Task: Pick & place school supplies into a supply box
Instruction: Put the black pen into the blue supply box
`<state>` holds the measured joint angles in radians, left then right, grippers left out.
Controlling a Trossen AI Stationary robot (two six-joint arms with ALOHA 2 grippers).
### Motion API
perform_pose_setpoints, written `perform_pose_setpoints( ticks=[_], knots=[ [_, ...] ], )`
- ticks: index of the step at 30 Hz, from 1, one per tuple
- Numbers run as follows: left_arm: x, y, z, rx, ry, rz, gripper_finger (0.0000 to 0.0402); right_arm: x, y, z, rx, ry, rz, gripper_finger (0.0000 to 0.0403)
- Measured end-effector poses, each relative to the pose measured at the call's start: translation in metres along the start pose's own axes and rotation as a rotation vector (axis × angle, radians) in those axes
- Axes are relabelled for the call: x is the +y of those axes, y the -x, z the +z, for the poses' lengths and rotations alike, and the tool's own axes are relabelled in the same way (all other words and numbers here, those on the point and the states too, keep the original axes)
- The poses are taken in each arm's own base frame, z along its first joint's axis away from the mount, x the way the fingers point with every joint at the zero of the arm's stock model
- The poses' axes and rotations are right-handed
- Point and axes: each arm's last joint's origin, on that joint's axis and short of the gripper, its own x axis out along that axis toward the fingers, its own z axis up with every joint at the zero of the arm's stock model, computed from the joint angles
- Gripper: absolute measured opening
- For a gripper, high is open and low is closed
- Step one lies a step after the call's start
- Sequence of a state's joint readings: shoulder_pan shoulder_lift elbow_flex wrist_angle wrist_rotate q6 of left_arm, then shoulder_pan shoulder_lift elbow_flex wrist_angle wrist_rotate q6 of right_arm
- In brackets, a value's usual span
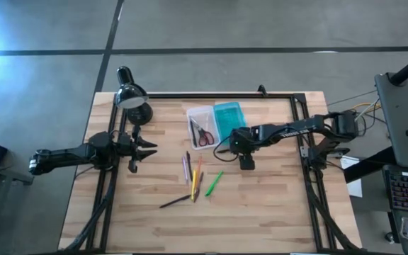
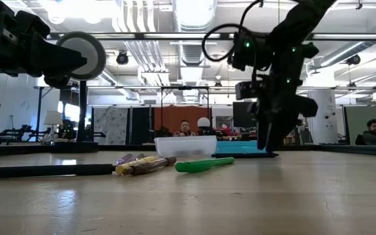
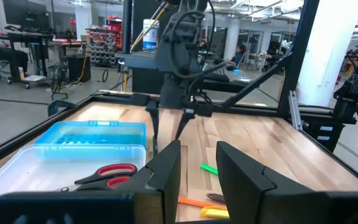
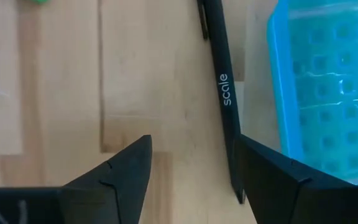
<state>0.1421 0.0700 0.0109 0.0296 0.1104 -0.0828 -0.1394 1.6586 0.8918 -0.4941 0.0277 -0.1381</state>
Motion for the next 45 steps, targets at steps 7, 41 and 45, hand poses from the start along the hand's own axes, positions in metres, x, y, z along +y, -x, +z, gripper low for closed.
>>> perform_pose_setpoints(
  ticks=[7,41,45],
  knots=[
    [0.000,0.000,0.000,0.000,0.000,0.000,0.0087,-0.006,-0.005,0.002,-0.017,-0.016,-0.011,0.0215],
    [0.000,0.000,0.000,0.000,0.000,0.000,0.0087,-0.018,-0.024,-0.011,0.054,-0.051,0.059,0.0018],
    [0.000,0.000,0.000,0.000,0.000,0.000,0.0087,-0.016,-0.016,-0.014,0.073,-0.060,0.092,0.0016]
  ],
)
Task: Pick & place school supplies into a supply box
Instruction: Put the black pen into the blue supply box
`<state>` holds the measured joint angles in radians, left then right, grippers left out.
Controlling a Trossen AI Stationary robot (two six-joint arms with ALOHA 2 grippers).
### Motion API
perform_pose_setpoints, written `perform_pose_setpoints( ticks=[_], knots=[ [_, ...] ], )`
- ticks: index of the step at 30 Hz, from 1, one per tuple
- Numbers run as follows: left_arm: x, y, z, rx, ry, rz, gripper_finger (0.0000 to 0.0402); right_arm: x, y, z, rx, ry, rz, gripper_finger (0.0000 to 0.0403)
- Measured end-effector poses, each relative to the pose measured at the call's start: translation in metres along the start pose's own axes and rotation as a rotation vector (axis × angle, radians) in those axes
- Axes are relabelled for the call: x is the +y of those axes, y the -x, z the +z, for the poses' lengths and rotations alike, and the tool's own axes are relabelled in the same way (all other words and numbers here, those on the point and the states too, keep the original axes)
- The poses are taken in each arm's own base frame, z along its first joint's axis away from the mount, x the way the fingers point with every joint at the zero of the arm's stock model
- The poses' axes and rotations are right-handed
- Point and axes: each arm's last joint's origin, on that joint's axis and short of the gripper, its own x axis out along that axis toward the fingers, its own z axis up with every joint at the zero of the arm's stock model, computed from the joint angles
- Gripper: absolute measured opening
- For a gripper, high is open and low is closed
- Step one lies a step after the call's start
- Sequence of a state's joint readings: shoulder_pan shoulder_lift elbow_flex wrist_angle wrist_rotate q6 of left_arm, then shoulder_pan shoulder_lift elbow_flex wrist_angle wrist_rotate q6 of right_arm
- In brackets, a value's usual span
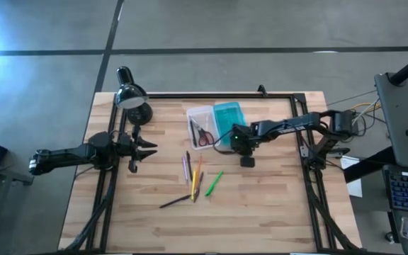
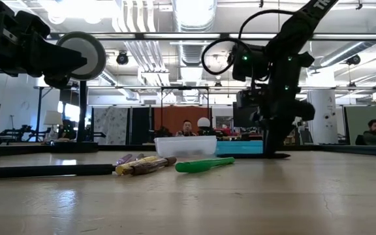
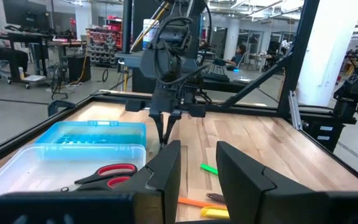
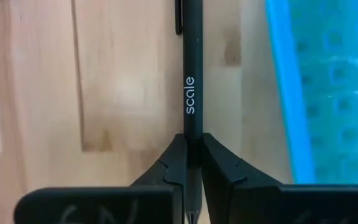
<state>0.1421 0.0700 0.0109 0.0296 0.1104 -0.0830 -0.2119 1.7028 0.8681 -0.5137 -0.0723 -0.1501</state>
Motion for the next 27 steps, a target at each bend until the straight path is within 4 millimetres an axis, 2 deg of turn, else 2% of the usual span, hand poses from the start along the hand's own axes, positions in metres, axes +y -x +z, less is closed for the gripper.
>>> perform_pose_setpoints(
  ticks=[4,7,10,15,19,23,27],
  knots=[
    [0.000,0.000,0.000,0.000,0.000,0.000,0.0087,0.005,0.021,-0.006,0.033,-0.059,0.075,0.0015],
    [0.000,0.000,0.000,0.000,0.000,0.001,0.0087,0.008,0.051,0.001,-0.078,-0.121,0.168,0.0014],
    [0.000,0.000,0.000,0.000,0.000,0.000,0.0087,0.008,0.072,0.002,-0.151,-0.273,0.309,0.0014],
    [0.000,0.000,0.000,0.000,0.000,0.000,0.0087,-0.010,0.092,0.022,-0.398,-0.612,0.382,0.0014],
    [0.000,0.000,0.000,0.000,0.000,0.000,0.0087,-0.031,0.082,0.048,-0.570,-0.925,0.478,0.0014],
    [0.000,0.000,0.000,0.000,0.000,0.000,0.0087,-0.046,0.050,0.064,-0.631,-1.200,0.489,0.0018],
    [0.000,0.000,0.000,0.000,0.000,0.000,0.0087,-0.053,0.021,0.076,-0.598,-1.288,0.447,0.0025]
  ],
)
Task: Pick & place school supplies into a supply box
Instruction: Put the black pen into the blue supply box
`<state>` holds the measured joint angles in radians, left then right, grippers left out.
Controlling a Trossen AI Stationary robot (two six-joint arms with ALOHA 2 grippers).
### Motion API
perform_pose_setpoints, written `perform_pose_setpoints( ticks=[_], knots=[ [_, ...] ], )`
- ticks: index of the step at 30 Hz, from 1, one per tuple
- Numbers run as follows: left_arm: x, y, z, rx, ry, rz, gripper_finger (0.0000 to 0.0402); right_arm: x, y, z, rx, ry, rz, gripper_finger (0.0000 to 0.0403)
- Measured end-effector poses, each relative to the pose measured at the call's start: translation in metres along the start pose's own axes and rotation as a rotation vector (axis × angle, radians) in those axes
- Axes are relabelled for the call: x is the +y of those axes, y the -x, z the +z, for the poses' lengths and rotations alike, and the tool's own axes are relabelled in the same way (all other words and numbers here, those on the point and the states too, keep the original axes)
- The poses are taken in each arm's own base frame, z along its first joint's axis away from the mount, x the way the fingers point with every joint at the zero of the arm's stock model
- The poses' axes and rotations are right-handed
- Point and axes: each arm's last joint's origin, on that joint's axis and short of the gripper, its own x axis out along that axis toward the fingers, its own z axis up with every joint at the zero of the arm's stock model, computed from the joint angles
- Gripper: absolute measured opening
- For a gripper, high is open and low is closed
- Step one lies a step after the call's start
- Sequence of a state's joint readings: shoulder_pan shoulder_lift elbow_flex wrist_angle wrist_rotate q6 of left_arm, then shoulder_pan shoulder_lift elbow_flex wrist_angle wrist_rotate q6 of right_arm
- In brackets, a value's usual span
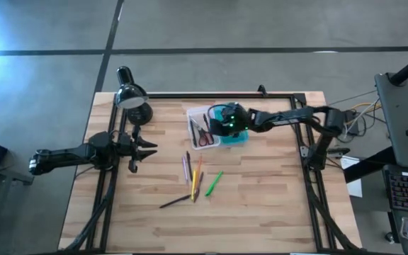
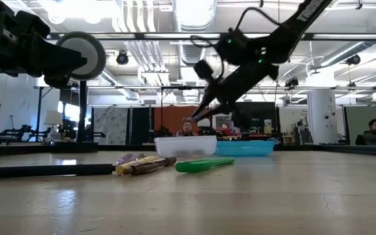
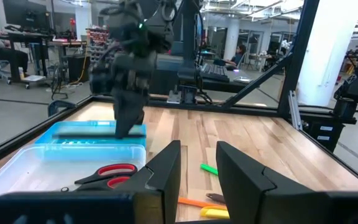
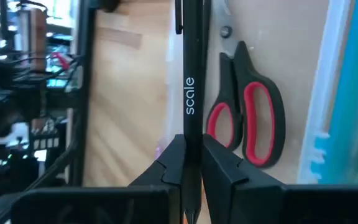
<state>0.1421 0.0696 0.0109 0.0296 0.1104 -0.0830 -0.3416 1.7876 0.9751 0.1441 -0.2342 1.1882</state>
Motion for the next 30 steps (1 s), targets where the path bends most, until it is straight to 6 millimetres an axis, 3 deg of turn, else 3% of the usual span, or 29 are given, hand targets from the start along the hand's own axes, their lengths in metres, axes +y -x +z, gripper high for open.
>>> perform_pose_setpoints(
  ticks=[4,11,21,26,30],
  knots=[
    [0.000,0.000,0.000,0.000,0.000,0.000,0.0087,0.001,-0.019,0.004,0.002,0.029,-0.041,0.0028],
    [0.000,0.000,0.000,0.000,0.000,0.000,0.0087,0.010,-0.014,0.012,-0.017,0.200,-0.316,0.0088],
    [0.001,0.000,0.004,-0.045,-0.033,0.053,0.0087,0.043,-0.001,0.020,-0.017,0.400,-0.251,0.0185],
    [0.000,0.003,0.022,-0.248,0.402,0.019,0.0087,0.050,0.015,0.018,0.020,0.508,-0.265,0.0204],
    [0.005,0.011,0.041,-0.533,0.618,0.127,0.0087,0.043,0.025,0.013,0.093,0.513,-0.356,0.0205]
  ],
)
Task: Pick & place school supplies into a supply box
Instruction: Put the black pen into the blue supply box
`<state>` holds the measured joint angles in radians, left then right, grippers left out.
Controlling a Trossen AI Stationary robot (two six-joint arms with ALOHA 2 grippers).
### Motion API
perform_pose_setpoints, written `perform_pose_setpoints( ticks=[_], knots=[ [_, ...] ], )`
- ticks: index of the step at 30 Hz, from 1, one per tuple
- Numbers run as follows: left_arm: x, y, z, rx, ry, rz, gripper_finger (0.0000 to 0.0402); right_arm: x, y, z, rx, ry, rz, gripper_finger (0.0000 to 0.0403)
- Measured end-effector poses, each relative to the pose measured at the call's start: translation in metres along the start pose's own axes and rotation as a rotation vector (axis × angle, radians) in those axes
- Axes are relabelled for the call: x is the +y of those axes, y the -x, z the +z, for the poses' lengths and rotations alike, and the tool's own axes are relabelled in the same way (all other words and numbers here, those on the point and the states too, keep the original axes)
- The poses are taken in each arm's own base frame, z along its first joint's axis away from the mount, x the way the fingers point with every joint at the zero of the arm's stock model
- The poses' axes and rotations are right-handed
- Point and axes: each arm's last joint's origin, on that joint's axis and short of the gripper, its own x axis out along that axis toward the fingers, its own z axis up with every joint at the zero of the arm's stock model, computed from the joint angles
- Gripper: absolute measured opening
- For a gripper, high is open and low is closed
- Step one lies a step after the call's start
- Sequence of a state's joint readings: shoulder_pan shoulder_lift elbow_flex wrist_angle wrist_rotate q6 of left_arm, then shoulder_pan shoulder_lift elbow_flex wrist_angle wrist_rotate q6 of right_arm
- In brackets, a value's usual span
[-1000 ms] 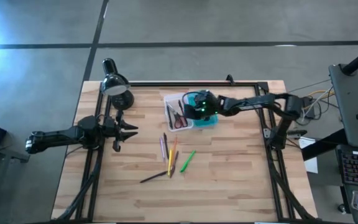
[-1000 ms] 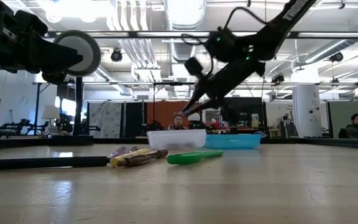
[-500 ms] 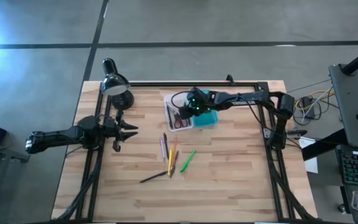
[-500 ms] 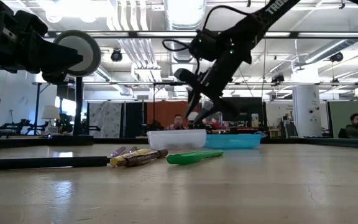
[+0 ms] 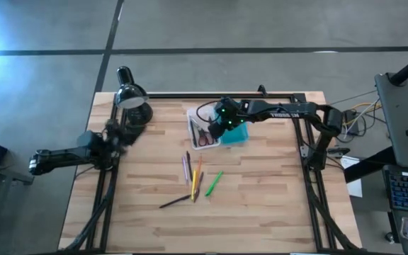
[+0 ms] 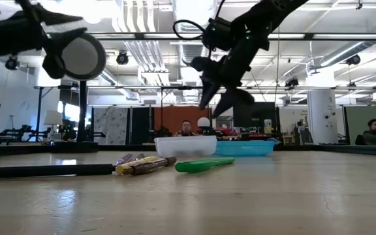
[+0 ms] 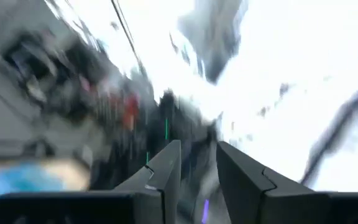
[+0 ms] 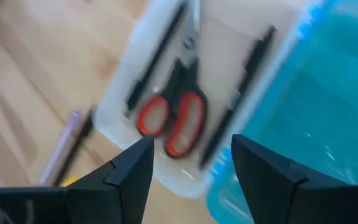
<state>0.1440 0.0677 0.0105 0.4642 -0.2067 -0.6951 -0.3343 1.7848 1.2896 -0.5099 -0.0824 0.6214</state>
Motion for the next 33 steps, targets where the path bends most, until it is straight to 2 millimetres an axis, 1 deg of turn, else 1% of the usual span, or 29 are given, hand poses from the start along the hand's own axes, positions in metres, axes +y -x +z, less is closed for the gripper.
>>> perform_pose_setpoints(
  ticks=[1,3,4,7,9,10,12,14,16,19,20,22,25,28,31,33],
  knots=[
    [-0.002,0.000,0.005,-0.079,0.068,0.007,0.0087,-0.002,0.001,-0.002,0.021,0.001,-0.018,0.0205],
    [-0.005,0.001,0.012,-0.180,0.222,-0.004,0.0087,-0.004,0.002,-0.005,0.050,0.008,-0.040,0.0205],
    [-0.006,0.002,0.015,-0.225,0.265,0.000,0.0087,-0.004,0.002,-0.006,0.055,0.011,-0.043,0.0205],
    [-0.003,0.004,0.021,-0.376,0.320,0.104,0.0087,-0.004,0.003,-0.007,0.063,0.024,-0.048,0.0205],
    [-0.005,0.003,0.022,-0.393,0.409,0.087,0.0087,-0.004,0.004,-0.007,0.063,0.034,-0.045,0.0205],
    [-0.006,0.002,0.022,-0.365,0.446,0.061,0.0087,-0.004,0.004,-0.007,0.064,0.037,-0.042,0.0205],
    [-0.006,-0.001,0.014,-0.204,0.434,0.008,0.0087,-0.004,0.005,-0.007,0.067,0.057,-0.043,0.0205],
    [-0.005,-0.007,0.007,-0.040,0.467,0.041,0.0087,-0.004,0.006,-0.007,0.068,0.098,-0.041,0.0205],
    [-0.005,-0.012,-0.001,0.158,0.447,0.181,0.0087,-0.005,0.007,-0.008,0.085,0.141,-0.050,0.0205],
    [-0.005,-0.011,-0.011,0.559,0.315,0.446,0.0083,-0.007,0.009,-0.011,0.115,0.200,-0.065,0.0206],
    [-0.006,-0.010,-0.013,0.671,0.261,0.511,0.0082,-0.008,0.010,-0.012,0.127,0.215,-0.074,0.0206],
    [-0.012,-0.012,-0.013,0.826,0.180,0.577,0.0081,-0.009,0.012,-0.014,0.145,0.230,-0.084,0.0206],
    [-0.028,-0.024,-0.013,0.934,0.141,0.537,0.0081,-0.010,0.016,-0.016,0.170,0.270,-0.093,0.0206],
    [-0.050,-0.039,-0.019,0.982,0.129,0.415,0.0080,-0.011,0.019,-0.017,0.182,0.323,-0.096,0.0206],
    [-0.077,-0.047,-0.038,1.057,0.063,0.315,0.0080,-0.012,0.020,-0.018,0.185,0.392,-0.113,0.0206],
    [-0.093,-0.046,-0.059,1.126,-0.009,0.340,0.0080,-0.013,0.020,-0.018,0.180,0.427,-0.133,0.0206]
  ],
)
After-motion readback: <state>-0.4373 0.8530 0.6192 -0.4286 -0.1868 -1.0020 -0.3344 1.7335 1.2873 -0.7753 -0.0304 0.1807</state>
